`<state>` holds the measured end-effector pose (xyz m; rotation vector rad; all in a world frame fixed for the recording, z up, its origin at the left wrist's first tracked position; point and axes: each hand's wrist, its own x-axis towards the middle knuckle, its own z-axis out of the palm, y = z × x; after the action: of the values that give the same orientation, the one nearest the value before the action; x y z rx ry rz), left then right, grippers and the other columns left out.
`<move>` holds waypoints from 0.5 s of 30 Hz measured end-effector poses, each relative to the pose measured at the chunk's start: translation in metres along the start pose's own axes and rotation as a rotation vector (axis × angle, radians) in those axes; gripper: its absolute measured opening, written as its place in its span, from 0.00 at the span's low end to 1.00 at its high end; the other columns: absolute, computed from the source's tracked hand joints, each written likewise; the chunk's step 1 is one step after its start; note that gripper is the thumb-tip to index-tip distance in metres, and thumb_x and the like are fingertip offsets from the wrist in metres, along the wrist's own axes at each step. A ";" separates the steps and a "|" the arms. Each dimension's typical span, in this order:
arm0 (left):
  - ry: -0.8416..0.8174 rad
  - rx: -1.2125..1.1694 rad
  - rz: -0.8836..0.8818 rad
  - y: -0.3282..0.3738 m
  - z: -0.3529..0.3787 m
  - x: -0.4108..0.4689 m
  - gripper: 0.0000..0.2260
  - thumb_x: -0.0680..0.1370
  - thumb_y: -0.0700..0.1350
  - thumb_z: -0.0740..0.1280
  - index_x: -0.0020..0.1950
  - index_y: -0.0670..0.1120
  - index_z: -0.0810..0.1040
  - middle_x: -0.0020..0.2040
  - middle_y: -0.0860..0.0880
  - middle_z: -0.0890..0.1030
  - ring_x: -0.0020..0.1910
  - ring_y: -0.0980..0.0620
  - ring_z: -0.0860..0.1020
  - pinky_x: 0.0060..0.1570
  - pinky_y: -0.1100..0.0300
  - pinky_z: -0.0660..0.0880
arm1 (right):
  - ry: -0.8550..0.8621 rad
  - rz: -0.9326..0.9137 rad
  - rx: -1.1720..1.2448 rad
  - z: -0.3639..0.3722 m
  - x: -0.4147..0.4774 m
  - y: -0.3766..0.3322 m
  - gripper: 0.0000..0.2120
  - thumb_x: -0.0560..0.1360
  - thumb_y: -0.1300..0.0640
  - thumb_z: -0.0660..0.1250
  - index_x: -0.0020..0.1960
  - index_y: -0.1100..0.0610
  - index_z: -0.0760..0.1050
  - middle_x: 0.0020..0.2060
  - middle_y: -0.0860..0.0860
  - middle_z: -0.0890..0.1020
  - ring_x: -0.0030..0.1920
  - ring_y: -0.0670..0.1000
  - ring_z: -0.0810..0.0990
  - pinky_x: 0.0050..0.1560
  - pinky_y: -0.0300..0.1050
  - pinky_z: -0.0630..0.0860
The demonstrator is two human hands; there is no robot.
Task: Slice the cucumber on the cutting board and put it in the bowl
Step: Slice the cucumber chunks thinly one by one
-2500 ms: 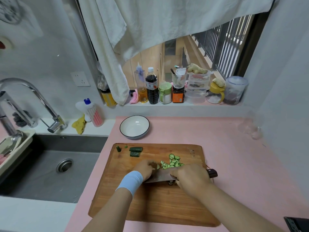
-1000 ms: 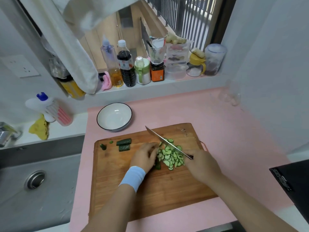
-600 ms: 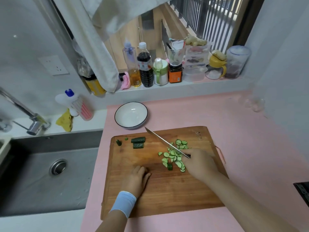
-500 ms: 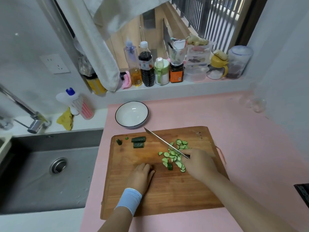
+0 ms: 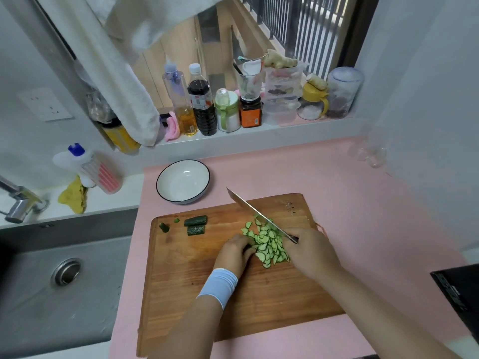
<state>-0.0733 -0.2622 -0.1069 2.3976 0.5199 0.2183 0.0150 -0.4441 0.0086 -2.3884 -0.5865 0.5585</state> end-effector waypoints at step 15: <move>-0.268 -0.132 -0.255 0.015 -0.036 0.018 0.19 0.66 0.53 0.78 0.54 0.53 0.77 0.44 0.55 0.80 0.41 0.56 0.79 0.40 0.63 0.75 | 0.031 -0.009 -0.040 -0.003 0.007 -0.013 0.15 0.78 0.52 0.62 0.58 0.38 0.82 0.27 0.42 0.80 0.27 0.44 0.75 0.34 0.45 0.77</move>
<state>-0.0630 -0.2444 -0.0693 2.1629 0.6549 -0.1732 0.0182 -0.4324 0.0174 -2.4265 -0.6007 0.5096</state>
